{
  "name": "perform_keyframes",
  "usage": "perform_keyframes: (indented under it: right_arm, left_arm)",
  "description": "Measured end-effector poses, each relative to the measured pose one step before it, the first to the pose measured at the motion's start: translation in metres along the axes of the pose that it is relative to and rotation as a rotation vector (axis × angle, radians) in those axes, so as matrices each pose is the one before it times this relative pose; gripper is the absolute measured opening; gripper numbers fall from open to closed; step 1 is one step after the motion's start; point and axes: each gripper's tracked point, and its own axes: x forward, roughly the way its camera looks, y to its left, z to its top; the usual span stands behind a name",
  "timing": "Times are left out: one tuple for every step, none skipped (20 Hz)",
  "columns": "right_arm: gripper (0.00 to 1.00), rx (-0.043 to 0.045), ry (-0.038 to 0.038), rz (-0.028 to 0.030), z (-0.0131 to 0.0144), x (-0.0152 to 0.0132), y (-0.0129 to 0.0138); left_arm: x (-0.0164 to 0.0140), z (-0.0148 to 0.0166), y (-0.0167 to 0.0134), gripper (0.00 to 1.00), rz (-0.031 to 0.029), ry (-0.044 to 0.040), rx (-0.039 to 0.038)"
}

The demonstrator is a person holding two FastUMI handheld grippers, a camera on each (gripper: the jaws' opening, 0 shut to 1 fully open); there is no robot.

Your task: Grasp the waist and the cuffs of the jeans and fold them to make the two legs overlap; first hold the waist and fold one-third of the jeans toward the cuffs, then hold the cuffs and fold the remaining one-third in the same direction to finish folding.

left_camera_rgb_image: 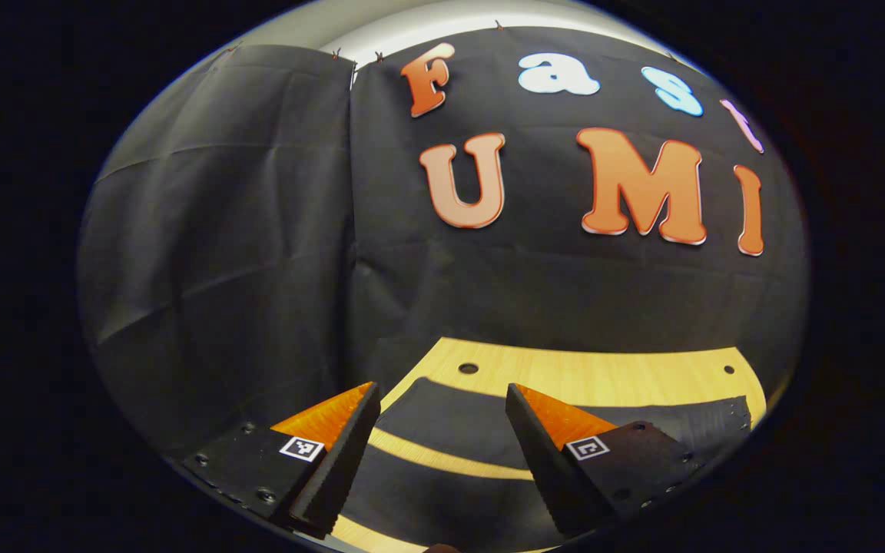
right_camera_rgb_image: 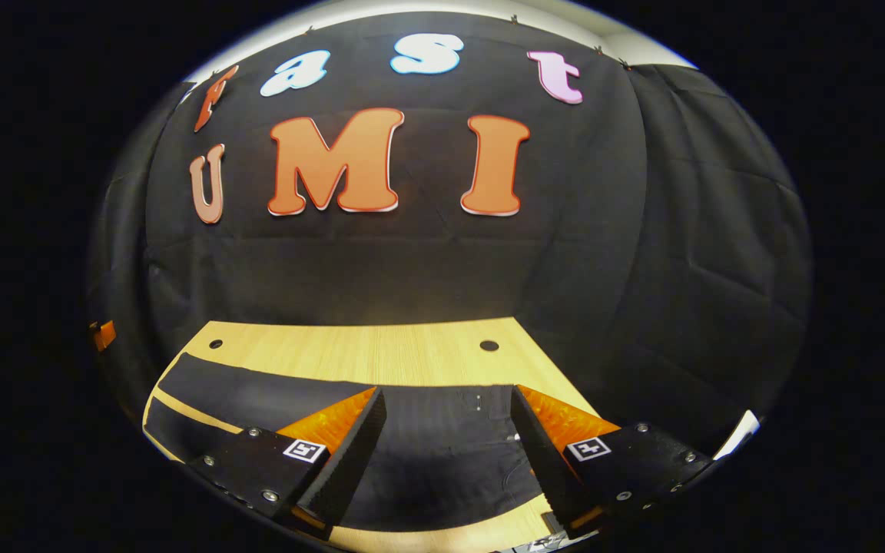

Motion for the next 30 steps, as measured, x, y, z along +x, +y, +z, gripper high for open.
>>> perform_keyframes:
  right_arm:
    - [0.98,0.01321,0.02942,-0.00646,-0.00757,0.005,-0.00156]
    - [0.98,0.01531,0.02827,-0.00241,-0.00679,0.00389,-0.00056]
    - [0.98,0.01706,0.02731,-0.00377,-0.00678,0.00326,-0.00091]
    - [0.98,0.01638,0.02459,-0.00472,-0.0059,0.0034,-0.00138]
    - [0.99,0.01373,0.02533,-0.00486,-0.00673,0.00155,-0.00247]
    - [0.98,0.01651,0.02497,-0.01009,-0.00662,0.00188,-0.00481]
    - [1.0,0.01473,0.02809,-0.00879,-0.00809,0.00148,-0.00619]
    - [0.98,0.01431,0.03174,-0.01141,-0.00622,0.00124,-0.00261]
    - [0.99,0.01684,0.02561,-0.00969,-0.00566,0.0049,-0.00302]
    - [0.99,0.01854,0.01901,-0.00136,-0.00467,0.00419,-0.00247]
    - [0.99,0.01864,0.01661,-0.00342,-0.00406,0.00175,-0.00196]
    - [0.99,0.0159,0.01271,-0.0016,-0.00268,0.00079,-0.00088]
    - [0.99,0.01289,0.01444,-0.00616,-0.00323,0.00168,-0.00173]
    - [0.99,0.01089,0.01554,-0.00214,-0.00311,0.00153,-0.00073]
    - [0.98,0.00883,0.01579,-0.00489,-0.00508,0.00247,-0.00083]
    - [0.99,0.0054,0.0144,-0.00259,-0.00334,0.00185,-0.00068]
    - [0.99,0.00574,0.01829,-0.00893,-0.00393,0.00067,-0.00121]
    - [0.98,0.00589,0.01219,-0.00025,-0.00253,0.00113,0.00036]
    - [0.99,0.00661,0.01388,-0.00383,-0.00448,0.00103,-0.00088]
    - [0.99,0.00905,0.00932,-0.00215,-0.00296,0.00124,0.00046]
    - [0.99,0.00782,0.01429,-0.00263,-0.00555,0.00045,0.00079]
    - [0.98,0.00875,0.0073,-0.00159,-0.00313,0.00006,0.00015]
    - [0.98,0.00542,0.01324,-0.006,-0.00491,-0.00176,-0.00135]
    - [0.98,0.0064,0.00845,-0.00638,-0.00336,-0.00072,-0.00049]
    - [0.98,0.00517,0.01043,-0.00733,-0.0037,-0.00107,-0.00153]
    - [0.98,0.00737,0.00717,-0.00634,-0.00321,-0.00102,-0.00059]
    - [0.98,0.0098,0.00874,-0.00844,-0.0037,-0.00072,-0.00155]
    - [0.98,0.01033,0.00801,-0.00589,-0.00288,-0.00052,-0.00033]
    - [0.97,0.01386,0.01392,-0.00776,-0.00495,-0.00105,-0.00265]
    - [0.98,0.01857,0.01314,0.00348,-0.00294,0.00039,-0.00008]
  left_arm:
    - [0.00542,-0.01169,0.0095,1.0,0.01129,0.04826,-0.00795]
    - [0.00649,-0.01107,0.00875,0.98,0.01052,0.03745,-0.01391]
    - [0.00541,-0.01136,0.00884,1.0,0.00748,0.04589,-0.0176]
    - [0.00444,-0.01163,0.00928,0.98,0.01187,0.04061,-0.01494]
    - [0.00607,-0.01076,0.00834,0.98,0.01632,0.03845,-0.01293]
    - [0.00674,-0.0088,0.00905,0.98,0.00945,0.03435,-0.00926]
    - [0.00623,-0.00668,0.00995,0.98,0.01493,0.03151,-0.01035]
    - [0.00729,-0.00779,0.00951,0.99,0.01459,0.03564,-0.00647]
    - [0.0071,-0.0075,0.00727,0.99,0.01077,0.0382,-0.00888]
    - [0.00811,-0.00647,0.00788,0.99,0.00758,0.03294,-0.01473]
    - [0.00819,-0.0089,0.00657,0.99,0.01117,0.03793,-0.01231]
    - [0.00968,-0.00418,0.00364,0.99,0.00659,0.02043,-0.01414]
    - [0.0069,-0.00347,0.00173,0.99,0.01426,0.02999,-0.01359]
    - [0.00722,-0.00022,-0.00199,0.99,-0.00058,0.02194,-0.01549]
    - [0.00528,-0.00031,0.0018,0.99,-0.00501,0.02965,-0.02002]
    - [0.00589,-0.0029,0.00447,0.99,-0.0031,0.03389,-0.02588]
    - [0.00837,-0.00483,0.00978,0.99,0.01408,0.03855,-0.02706]
    - [0.00686,-0.00211,0.00754,0.99,0.01392,0.04043,-0.01541]
    - [0.00741,-0.00243,0.0044,0.99,0.00808,0.02919,-0.01968]
    - [0.00664,-0.00475,0.0064,0.99,0.01376,0.04058,-0.0152]
    - [0.00275,0.00039,0.00246,1.0,0.01247,0.03047,-0.02001]
    - [0.00443,-0.0007,0.00245,1.0,0.00418,0.03023,-0.01781]
    - [0.00299,0.00429,0.00136,0.99,0.00558,0.03376,-0.02392]
    - [0.00334,0.00336,-0.00011,0.99,-0.00423,0.03675,-0.02278]
    - [0.00072,0.00198,0.00335,0.99,0.00421,0.03754,-0.0225]
    - [0.00479,-0.00112,0.00237,0.99,0.00097,0.03239,-0.00884]
    - [0.0052,-0.00298,0.00242,0.99,-0.00147,0.02506,-0.00636]
    - [0.00612,-0.00048,0.00039,0.99,-0.00468,0.01476,-0.00072]
    - [0.00168,-0.00556,0.00162,0.99,0.00322,0.03011,-0.00184]
    - [0.00257,-0.00342,-0.00113,0.99,-0.00135,0.03251,-0.00704]
